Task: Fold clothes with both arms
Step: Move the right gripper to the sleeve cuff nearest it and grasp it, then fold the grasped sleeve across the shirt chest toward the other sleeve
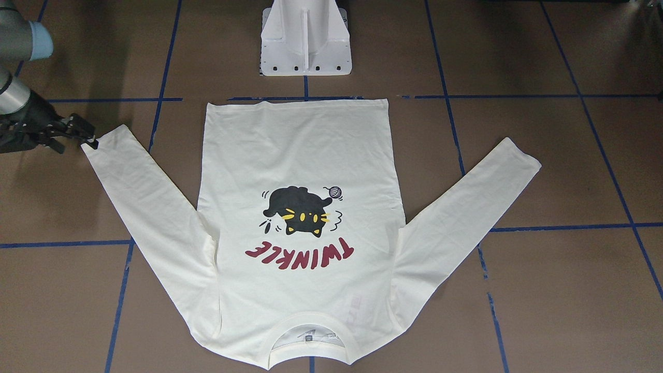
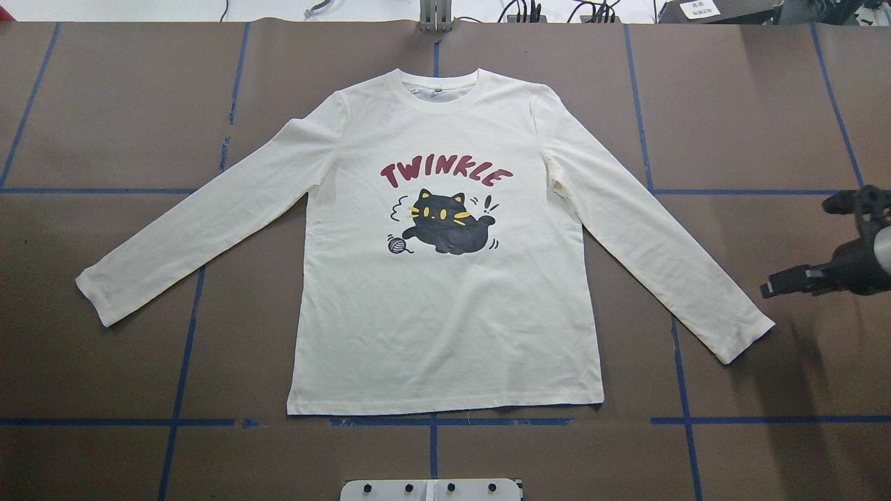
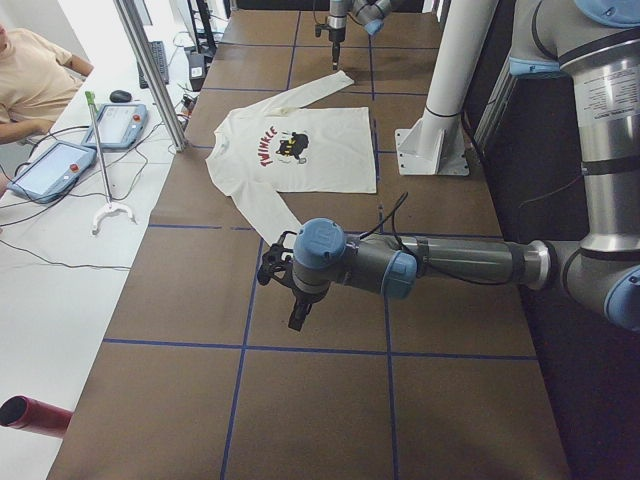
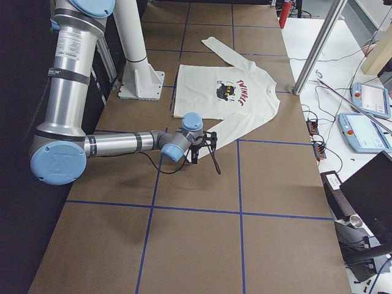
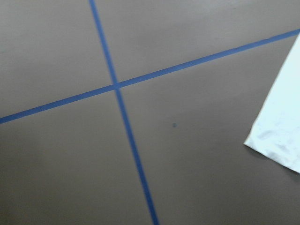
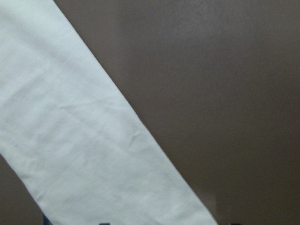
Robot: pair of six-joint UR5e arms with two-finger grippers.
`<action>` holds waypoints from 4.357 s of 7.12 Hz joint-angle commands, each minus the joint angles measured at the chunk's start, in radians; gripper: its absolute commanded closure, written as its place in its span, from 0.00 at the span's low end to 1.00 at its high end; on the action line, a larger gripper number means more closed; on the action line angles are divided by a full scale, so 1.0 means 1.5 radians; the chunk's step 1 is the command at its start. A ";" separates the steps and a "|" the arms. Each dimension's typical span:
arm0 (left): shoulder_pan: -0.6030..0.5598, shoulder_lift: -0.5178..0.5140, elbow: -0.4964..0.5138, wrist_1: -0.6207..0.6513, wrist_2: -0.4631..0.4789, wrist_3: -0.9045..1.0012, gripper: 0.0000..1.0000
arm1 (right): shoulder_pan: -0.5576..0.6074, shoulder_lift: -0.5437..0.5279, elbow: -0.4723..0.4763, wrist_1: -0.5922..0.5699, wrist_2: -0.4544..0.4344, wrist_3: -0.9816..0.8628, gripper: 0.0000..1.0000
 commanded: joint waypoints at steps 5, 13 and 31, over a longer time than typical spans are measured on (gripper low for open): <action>0.000 0.001 0.008 -0.004 -0.008 0.000 0.00 | -0.035 -0.038 -0.009 0.034 -0.030 0.099 0.30; -0.001 -0.001 -0.004 -0.004 -0.008 0.001 0.00 | 0.012 -0.002 0.036 0.006 0.029 0.099 1.00; 0.335 -0.136 0.141 -0.224 0.146 -0.619 0.01 | 0.095 0.407 -0.017 -0.277 0.036 0.221 0.00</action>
